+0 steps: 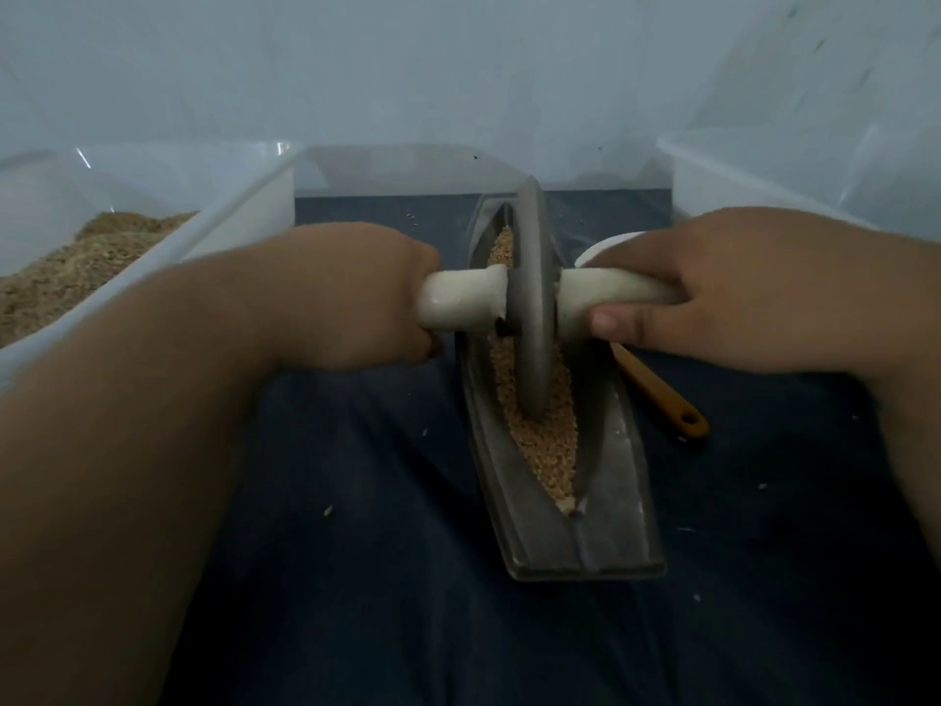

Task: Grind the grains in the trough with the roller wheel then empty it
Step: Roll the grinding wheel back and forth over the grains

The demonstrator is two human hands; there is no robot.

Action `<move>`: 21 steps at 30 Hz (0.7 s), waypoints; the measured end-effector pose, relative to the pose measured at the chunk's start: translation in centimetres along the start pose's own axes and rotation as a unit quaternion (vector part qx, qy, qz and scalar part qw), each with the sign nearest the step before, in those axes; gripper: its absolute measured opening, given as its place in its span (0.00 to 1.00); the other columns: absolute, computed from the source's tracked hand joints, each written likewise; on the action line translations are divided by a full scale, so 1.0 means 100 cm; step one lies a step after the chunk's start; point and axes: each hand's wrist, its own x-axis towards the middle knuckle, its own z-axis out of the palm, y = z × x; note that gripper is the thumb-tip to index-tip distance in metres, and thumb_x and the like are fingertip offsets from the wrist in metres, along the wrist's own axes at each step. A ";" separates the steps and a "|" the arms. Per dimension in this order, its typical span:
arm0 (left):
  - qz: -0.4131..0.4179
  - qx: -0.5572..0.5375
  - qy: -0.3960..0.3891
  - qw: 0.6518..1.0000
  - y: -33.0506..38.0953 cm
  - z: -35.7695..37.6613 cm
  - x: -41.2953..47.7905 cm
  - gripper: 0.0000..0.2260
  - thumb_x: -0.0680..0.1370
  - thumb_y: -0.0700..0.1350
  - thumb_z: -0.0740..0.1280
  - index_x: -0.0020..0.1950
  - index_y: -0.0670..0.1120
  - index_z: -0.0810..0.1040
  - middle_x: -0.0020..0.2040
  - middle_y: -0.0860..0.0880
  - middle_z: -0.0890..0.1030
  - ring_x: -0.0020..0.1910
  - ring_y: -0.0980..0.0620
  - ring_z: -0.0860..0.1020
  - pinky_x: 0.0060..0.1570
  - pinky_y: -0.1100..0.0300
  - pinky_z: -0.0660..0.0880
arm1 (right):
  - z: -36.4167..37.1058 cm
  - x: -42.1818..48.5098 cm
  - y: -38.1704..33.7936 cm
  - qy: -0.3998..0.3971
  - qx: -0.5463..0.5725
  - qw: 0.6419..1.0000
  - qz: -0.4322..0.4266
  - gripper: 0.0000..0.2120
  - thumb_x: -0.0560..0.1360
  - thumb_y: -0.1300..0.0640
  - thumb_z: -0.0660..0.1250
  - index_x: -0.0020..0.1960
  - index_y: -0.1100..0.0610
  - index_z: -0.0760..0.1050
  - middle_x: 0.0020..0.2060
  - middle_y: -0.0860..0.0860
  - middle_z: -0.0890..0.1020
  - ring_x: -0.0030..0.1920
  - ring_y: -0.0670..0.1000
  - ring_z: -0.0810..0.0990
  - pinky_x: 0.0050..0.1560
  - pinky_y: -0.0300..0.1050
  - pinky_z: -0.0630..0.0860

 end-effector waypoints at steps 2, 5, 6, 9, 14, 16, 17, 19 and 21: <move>0.010 -0.037 -0.058 0.998 0.001 -0.008 -0.010 0.14 0.65 0.62 0.70 0.43 0.56 0.76 0.36 0.56 0.77 0.34 0.61 0.75 0.33 0.63 0.68 | -0.006 -0.009 -0.004 -0.015 0.032 0.999 -0.013 0.35 0.59 0.21 0.46 0.59 0.31 0.72 0.37 0.36 0.78 0.41 0.35 0.75 0.36 0.39 0.66; 0.015 -0.061 -0.087 0.994 0.003 -0.008 -0.013 0.14 0.65 0.61 0.70 0.46 0.56 0.76 0.38 0.56 0.78 0.37 0.61 0.76 0.38 0.61 0.72 | -0.008 -0.009 -0.008 -0.018 0.020 0.999 -0.024 0.38 0.57 0.22 0.45 0.66 0.26 0.64 0.38 0.29 0.73 0.39 0.32 0.71 0.38 0.33 0.61; 0.012 -0.059 -0.081 0.995 0.003 -0.006 -0.011 0.14 0.66 0.60 0.69 0.47 0.56 0.76 0.39 0.56 0.78 0.38 0.60 0.76 0.40 0.58 0.73 | -0.006 -0.006 -0.008 -0.011 0.011 1.000 -0.023 0.39 0.58 0.22 0.45 0.68 0.26 0.62 0.44 0.29 0.73 0.41 0.32 0.69 0.40 0.35 0.62; -0.010 -0.054 -0.030 0.998 0.001 0.003 -0.001 0.10 0.69 0.56 0.69 0.46 0.56 0.74 0.39 0.55 0.76 0.38 0.56 0.75 0.42 0.55 0.74 | 0.006 0.002 0.000 0.031 0.007 0.999 -0.016 0.40 0.60 0.23 0.45 0.71 0.29 0.60 0.61 0.39 0.77 0.54 0.42 0.72 0.46 0.43 0.64; -0.079 0.061 0.190 0.977 0.011 0.026 0.020 0.05 0.73 0.50 0.65 0.44 0.53 0.70 0.36 0.52 0.73 0.35 0.46 0.71 0.37 0.54 0.66 | 0.032 0.025 0.013 0.148 -0.038 0.988 -0.004 0.40 0.66 0.25 0.43 0.74 0.38 0.61 0.54 0.50 0.80 0.55 0.55 0.78 0.48 0.48 0.66; -0.091 0.078 0.218 0.969 0.011 0.029 0.027 0.07 0.73 0.49 0.65 0.49 0.49 0.73 0.41 0.48 0.77 0.39 0.43 0.75 0.38 0.53 0.65 | 0.034 0.030 0.013 0.167 -0.066 0.984 -0.001 0.40 0.68 0.26 0.42 0.75 0.40 0.61 0.49 0.50 0.80 0.51 0.56 0.78 0.46 0.50 0.67; -0.093 0.078 0.221 0.968 0.010 0.030 0.028 0.08 0.73 0.49 0.66 0.49 0.49 0.74 0.41 0.48 0.77 0.40 0.43 0.75 0.38 0.53 0.64 | 0.034 0.031 0.014 0.170 -0.069 0.983 0.001 0.40 0.68 0.26 0.42 0.75 0.40 0.61 0.49 0.50 0.80 0.51 0.56 0.78 0.46 0.49 0.67; -0.091 0.067 0.214 0.970 0.008 0.032 0.027 0.08 0.73 0.50 0.66 0.49 0.50 0.73 0.39 0.50 0.75 0.38 0.44 0.73 0.37 0.54 0.64 | 0.034 0.030 0.014 0.164 -0.059 0.985 0.007 0.41 0.66 0.24 0.43 0.74 0.39 0.62 0.52 0.50 0.80 0.53 0.55 0.78 0.46 0.48 0.66; -0.084 0.051 0.181 0.979 0.006 0.029 0.023 0.08 0.73 0.52 0.66 0.46 0.52 0.69 0.35 0.53 0.71 0.34 0.48 0.69 0.34 0.56 0.64 | 0.030 0.025 0.012 0.136 -0.040 0.990 0.017 0.40 0.65 0.23 0.47 0.73 0.36 0.62 0.59 0.47 0.79 0.59 0.53 0.76 0.48 0.47 0.67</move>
